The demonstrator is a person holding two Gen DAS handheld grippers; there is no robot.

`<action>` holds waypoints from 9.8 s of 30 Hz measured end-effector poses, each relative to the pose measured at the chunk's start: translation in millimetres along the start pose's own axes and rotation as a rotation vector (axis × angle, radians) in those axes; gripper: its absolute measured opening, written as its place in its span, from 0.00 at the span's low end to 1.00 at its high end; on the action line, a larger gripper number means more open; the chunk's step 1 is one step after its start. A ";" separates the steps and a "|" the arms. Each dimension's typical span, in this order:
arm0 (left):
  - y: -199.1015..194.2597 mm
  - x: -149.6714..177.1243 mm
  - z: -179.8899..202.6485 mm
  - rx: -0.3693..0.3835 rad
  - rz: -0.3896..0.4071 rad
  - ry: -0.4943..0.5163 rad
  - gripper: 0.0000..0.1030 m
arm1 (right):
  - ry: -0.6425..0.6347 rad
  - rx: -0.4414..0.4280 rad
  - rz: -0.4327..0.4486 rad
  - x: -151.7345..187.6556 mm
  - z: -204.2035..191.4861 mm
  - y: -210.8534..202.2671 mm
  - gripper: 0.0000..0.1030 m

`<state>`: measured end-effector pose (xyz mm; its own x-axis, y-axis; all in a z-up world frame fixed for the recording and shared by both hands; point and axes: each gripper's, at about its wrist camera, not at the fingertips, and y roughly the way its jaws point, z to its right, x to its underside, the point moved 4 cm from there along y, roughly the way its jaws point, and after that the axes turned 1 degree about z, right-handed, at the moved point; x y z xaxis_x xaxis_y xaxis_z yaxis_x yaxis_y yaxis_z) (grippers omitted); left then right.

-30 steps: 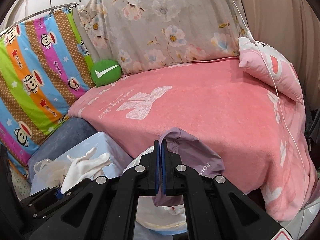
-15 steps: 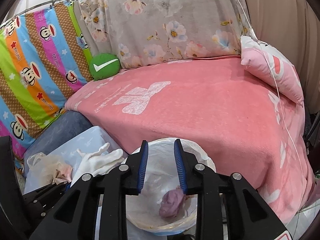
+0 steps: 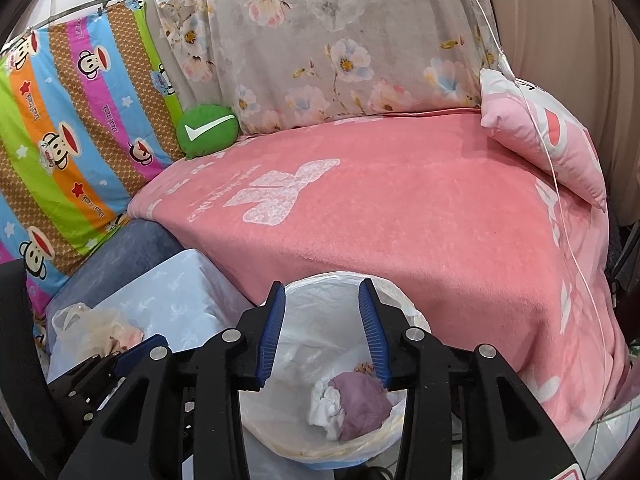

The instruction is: Collect trash

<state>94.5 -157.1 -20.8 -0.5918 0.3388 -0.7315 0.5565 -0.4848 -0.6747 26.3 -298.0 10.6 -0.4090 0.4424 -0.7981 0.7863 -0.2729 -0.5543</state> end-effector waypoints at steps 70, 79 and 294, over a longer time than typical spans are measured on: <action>-43.7 122.0 -290.6 -0.361 -0.097 -0.517 0.78 | -0.345 -0.160 -0.333 155.8 -228.3 83.6 0.55; -19.6 110.4 -313.2 -0.358 -0.094 -0.579 0.77 | -0.343 -0.143 -0.366 165.1 -233.8 109.2 0.55; -60.2 50.0 -311.2 -0.234 0.087 -0.482 0.03 | -0.350 -0.345 -0.325 142.5 -307.2 107.2 0.09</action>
<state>212.9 140.0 -47.3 -0.7073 -0.1292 -0.6950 0.6980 -0.2838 -0.6575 194.5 -1.8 -90.0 -0.7369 0.1323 -0.6629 0.6760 0.1490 -0.7217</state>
